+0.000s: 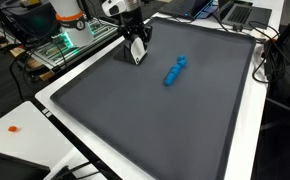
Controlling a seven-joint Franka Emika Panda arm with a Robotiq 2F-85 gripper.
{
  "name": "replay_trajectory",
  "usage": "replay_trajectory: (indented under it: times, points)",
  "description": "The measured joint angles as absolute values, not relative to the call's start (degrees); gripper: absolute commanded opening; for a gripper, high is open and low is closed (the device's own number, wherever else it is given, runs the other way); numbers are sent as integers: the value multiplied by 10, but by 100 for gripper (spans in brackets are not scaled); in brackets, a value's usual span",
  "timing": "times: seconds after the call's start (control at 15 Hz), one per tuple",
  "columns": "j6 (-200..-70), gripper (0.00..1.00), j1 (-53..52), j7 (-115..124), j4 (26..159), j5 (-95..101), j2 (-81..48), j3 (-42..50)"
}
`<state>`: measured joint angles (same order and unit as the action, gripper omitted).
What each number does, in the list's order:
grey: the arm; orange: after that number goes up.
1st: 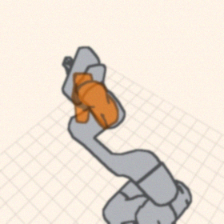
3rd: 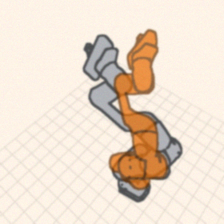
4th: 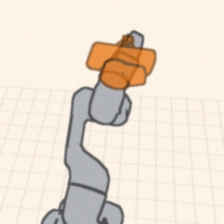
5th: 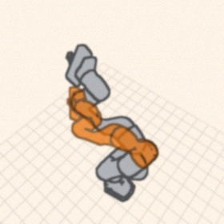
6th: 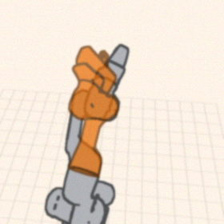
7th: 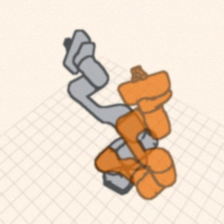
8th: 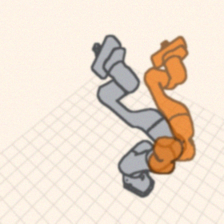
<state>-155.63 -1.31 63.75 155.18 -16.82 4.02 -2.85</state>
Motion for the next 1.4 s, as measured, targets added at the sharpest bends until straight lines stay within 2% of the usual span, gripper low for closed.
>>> replay_trajectory:
  times: [0.13, 0.4, 0.73, 1.4]
  points:
    - [-1514, 99, -9, 639, 1538, -143, 59, -28]
    - [-1395, 100, -6, 627, 1493, -89, 104, -30]
    - [-1275, 100, -15, 492, 1422, -90, 130, -33]
    - [-1263, 100, -27, 204, 1369, -88, 130, -48]
